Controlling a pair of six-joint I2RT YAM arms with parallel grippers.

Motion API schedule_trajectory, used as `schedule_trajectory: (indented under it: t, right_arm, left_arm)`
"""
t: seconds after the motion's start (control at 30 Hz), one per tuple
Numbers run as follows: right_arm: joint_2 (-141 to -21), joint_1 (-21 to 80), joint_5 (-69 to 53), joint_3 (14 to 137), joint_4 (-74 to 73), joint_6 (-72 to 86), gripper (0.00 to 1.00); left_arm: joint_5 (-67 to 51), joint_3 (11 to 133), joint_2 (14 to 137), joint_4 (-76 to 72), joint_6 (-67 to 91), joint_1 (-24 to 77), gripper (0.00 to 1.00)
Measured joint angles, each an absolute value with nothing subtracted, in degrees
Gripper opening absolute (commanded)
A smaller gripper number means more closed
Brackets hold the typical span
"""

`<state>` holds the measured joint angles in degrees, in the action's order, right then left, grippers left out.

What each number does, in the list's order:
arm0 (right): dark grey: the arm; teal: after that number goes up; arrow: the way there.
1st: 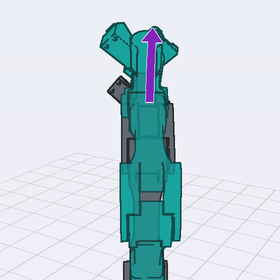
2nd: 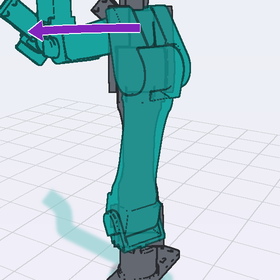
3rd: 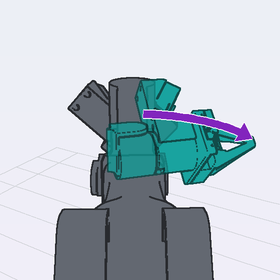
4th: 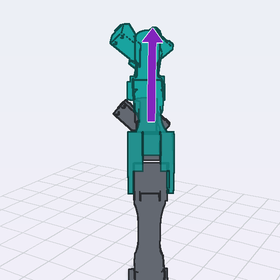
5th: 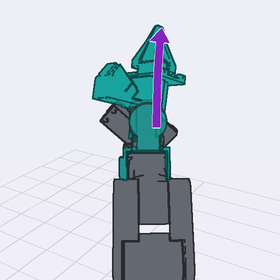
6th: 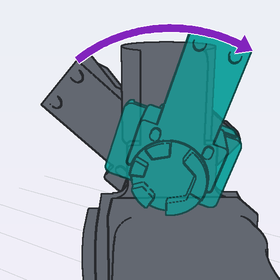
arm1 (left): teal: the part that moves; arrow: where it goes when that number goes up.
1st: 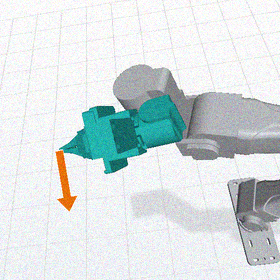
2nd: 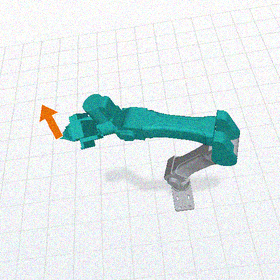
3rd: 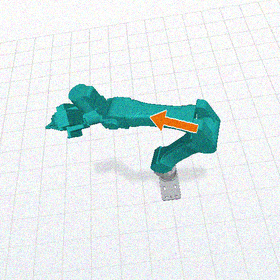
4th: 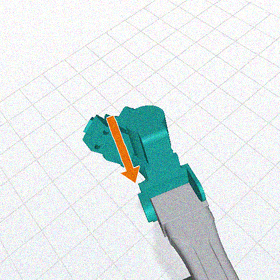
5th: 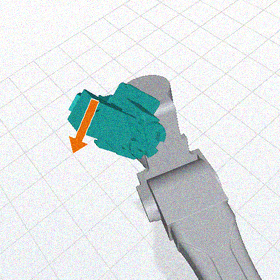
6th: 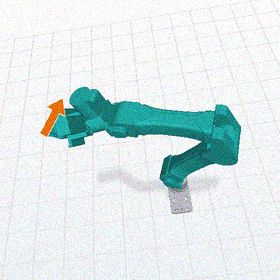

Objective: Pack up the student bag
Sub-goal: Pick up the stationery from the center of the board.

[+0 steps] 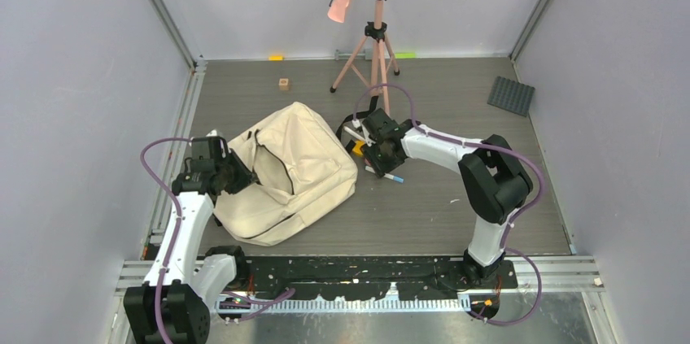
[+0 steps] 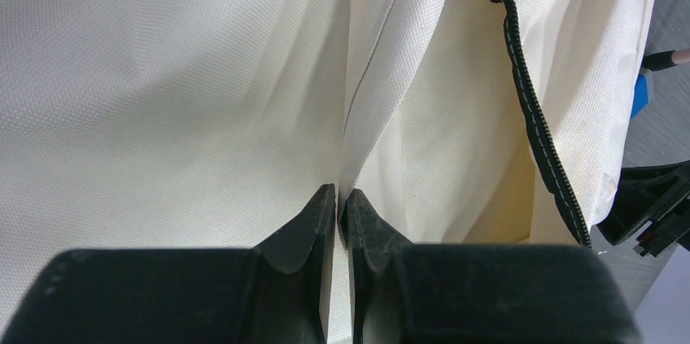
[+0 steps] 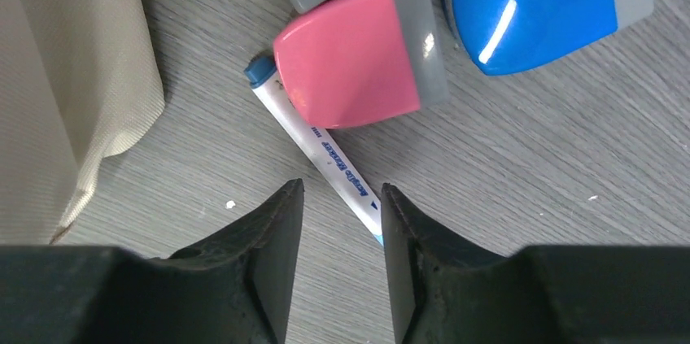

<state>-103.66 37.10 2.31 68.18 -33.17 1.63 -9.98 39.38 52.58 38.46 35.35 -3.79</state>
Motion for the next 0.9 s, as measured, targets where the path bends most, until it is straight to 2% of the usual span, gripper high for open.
schedule_trajectory:
  t: [0.3, 0.37, 0.47, 0.53, 0.9]
  right_arm:
    - [-105.1, 39.1, 5.5, 67.6, -31.4, 1.8, 0.34]
    - [-105.1, 39.7, 5.7, 67.4, -31.1, 2.2, 0.27]
    - [-104.8, 40.7, 6.4, 66.8, -30.4, 2.4, 0.1]
    - [-104.5, 41.5, 7.7, 66.5, -30.3, 2.8, 0.03]
    - [-101.1, 43.5, 9.8, 64.3, -31.0, 6.8, 0.01]
  left_arm:
    - [-9.8, 39.4, 52.6, 38.7, 35.3, -3.9, 0.12]
    - [-9.8, 39.4, 52.6, 38.7, 35.3, -3.9, 0.12]
    - [-9.6, 39.4, 52.5, 38.8, 35.3, -3.9, 0.12]
    - [-9.6, 39.4, 52.4, 38.9, 35.3, -3.9, 0.12]
    - [-9.6, 39.4, 51.8, 39.3, 34.1, -3.9, 0.12]
